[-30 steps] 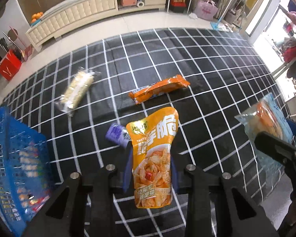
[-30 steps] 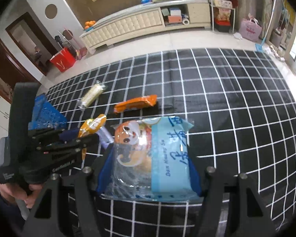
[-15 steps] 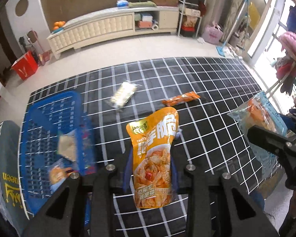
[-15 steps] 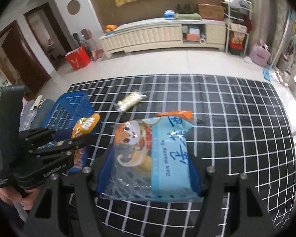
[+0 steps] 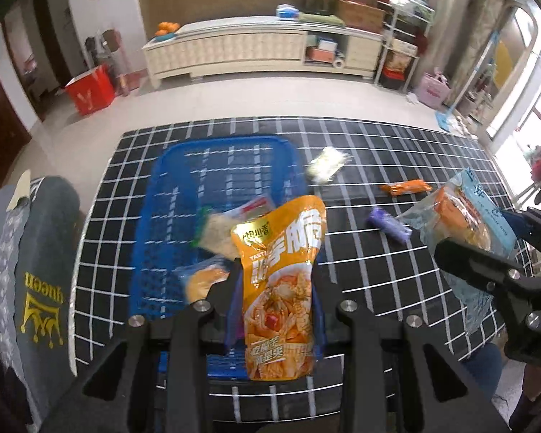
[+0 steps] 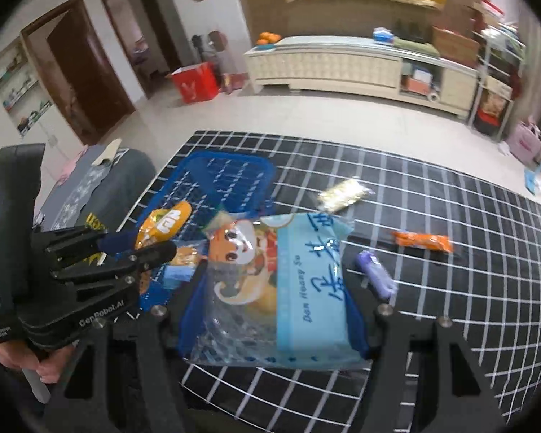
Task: Organize snacks
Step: 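Carry the blue bag and orange bag over the basket with both tools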
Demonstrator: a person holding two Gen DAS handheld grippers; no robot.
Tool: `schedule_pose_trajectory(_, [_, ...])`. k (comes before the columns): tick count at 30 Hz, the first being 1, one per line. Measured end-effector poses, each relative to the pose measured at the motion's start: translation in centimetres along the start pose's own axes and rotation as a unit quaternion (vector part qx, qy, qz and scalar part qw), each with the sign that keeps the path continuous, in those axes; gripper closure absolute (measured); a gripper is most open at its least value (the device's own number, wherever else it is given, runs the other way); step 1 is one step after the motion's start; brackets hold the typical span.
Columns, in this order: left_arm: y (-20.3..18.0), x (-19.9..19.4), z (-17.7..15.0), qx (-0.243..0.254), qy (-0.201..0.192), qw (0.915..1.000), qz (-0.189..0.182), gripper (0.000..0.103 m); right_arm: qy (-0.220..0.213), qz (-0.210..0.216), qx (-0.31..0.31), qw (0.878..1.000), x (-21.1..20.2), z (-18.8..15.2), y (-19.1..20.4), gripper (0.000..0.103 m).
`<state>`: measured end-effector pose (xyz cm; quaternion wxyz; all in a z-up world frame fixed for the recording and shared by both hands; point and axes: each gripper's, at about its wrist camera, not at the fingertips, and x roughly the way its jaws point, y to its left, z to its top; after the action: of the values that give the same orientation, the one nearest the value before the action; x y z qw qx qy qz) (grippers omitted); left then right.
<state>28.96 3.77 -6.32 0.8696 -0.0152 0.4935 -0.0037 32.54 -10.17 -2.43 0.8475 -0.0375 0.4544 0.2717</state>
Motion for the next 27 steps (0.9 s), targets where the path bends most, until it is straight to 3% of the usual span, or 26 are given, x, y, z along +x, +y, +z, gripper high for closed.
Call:
schedule_pose_trajectory(13, [6.8, 4.4, -0.5, -0.041, 0.037, 0.9985, 0.001, 0.074, 0.050, 0.009, -0.042, 0.998, 7.6, 2.2, 5.3, 0.033])
schedule_pose_trajectory(27, [8.5, 7.7, -0.5, -0.046, 0.055, 0.9974, -0.005, 0.072, 0.081, -0.003, -0.071, 0.994, 11.5, 3.1, 6.6, 0.032])
